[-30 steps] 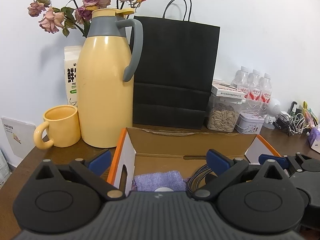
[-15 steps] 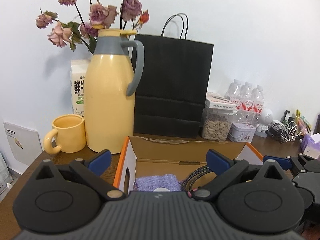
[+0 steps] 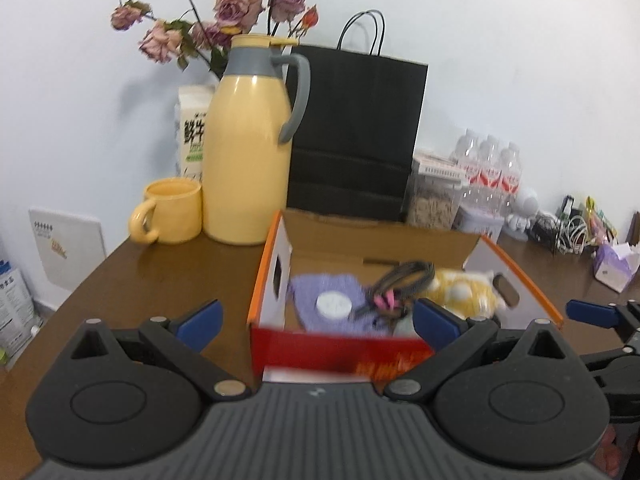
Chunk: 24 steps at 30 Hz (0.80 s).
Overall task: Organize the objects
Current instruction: 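Grasp the navy blue pouch with the left tool while the right tool grasps a white cap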
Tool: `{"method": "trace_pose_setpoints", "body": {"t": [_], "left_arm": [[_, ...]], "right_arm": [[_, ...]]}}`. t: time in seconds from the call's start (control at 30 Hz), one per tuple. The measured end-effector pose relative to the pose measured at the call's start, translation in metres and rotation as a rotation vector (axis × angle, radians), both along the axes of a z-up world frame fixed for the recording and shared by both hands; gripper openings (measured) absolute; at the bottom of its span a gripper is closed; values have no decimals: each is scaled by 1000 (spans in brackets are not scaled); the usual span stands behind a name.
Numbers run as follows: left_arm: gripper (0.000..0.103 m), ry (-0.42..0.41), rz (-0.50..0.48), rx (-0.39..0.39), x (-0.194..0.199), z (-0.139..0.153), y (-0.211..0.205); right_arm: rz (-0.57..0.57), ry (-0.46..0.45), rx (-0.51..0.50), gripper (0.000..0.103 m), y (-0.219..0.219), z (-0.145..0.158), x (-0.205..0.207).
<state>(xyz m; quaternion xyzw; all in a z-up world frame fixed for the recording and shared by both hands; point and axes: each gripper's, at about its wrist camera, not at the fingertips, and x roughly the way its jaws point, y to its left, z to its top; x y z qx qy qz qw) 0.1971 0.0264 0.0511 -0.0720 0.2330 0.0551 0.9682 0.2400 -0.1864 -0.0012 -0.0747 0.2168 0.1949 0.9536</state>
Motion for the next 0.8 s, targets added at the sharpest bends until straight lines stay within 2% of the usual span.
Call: {"method": "trace_pose_setpoints", "body": {"t": [0.4, 0.8], "left_arm": [[103, 111, -13, 29, -45, -26, -21], [103, 228, -98, 60, -59, -65, -49]], "right_arm": [[8, 73, -35, 103, -32, -29, -50], [-16, 127, -23, 103, -58, -51, -67]]}}
